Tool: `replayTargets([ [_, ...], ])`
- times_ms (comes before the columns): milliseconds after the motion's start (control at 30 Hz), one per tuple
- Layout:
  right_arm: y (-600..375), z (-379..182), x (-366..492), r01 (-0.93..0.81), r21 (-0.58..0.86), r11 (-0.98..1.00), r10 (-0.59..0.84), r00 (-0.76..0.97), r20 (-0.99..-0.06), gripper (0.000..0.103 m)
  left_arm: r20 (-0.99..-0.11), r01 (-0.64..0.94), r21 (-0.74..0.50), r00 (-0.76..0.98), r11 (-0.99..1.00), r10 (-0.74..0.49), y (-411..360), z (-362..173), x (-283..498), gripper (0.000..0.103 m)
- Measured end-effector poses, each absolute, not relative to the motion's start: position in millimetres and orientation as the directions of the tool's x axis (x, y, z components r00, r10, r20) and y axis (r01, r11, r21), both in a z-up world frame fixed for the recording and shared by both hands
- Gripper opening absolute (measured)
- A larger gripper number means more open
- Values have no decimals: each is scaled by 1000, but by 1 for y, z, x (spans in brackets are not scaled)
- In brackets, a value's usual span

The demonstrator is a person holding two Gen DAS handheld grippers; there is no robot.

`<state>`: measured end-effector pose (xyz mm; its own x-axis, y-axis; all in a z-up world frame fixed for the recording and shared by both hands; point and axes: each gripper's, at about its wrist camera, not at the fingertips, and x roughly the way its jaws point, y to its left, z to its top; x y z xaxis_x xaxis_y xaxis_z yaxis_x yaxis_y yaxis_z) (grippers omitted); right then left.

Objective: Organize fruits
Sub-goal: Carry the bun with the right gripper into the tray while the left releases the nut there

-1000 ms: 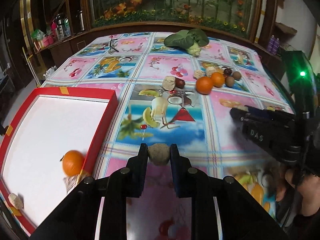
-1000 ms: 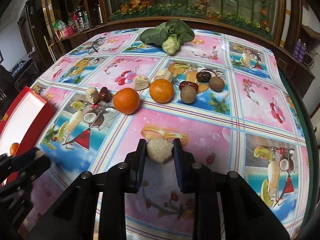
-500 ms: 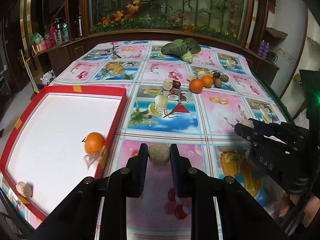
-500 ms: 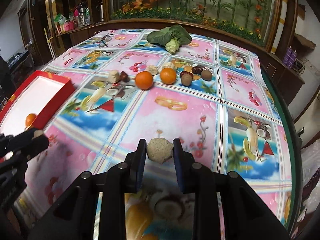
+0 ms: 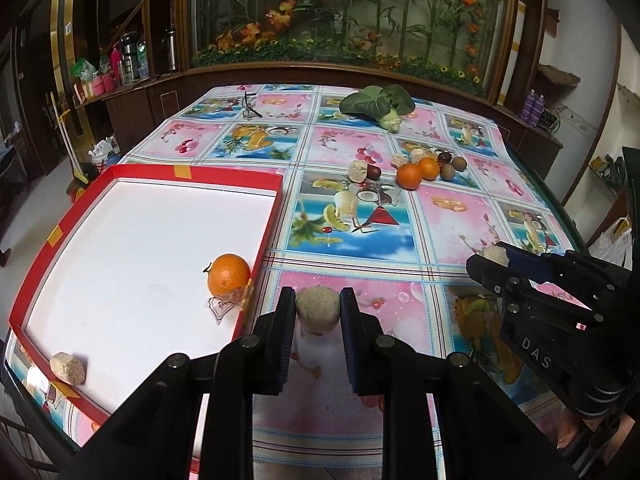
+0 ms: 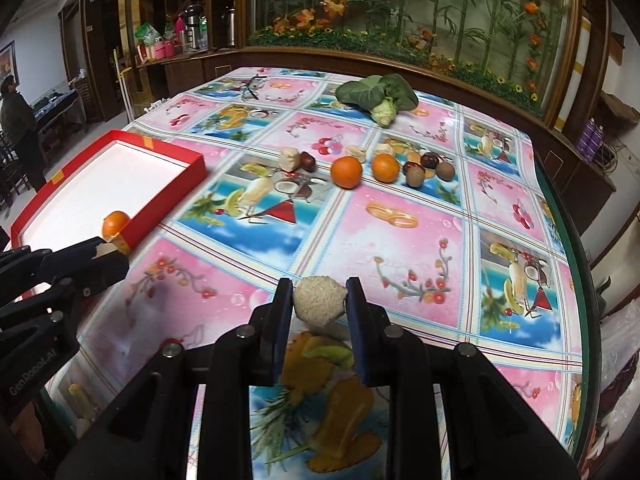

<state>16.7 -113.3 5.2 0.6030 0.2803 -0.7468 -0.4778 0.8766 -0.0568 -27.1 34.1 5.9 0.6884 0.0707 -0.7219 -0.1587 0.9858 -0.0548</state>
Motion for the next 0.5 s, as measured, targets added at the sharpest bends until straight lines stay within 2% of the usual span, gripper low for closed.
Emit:
replayTargets([
  [300,-101,13,11,-505,-52,861,309,604,-735,29,-710,-215,-80,697,973,96,65,14,-36,21],
  [500,-76,24,12,-549,-23,836,373,599,-708,29,-685,-360,-83,698,929,210,126,23,-48,21],
])
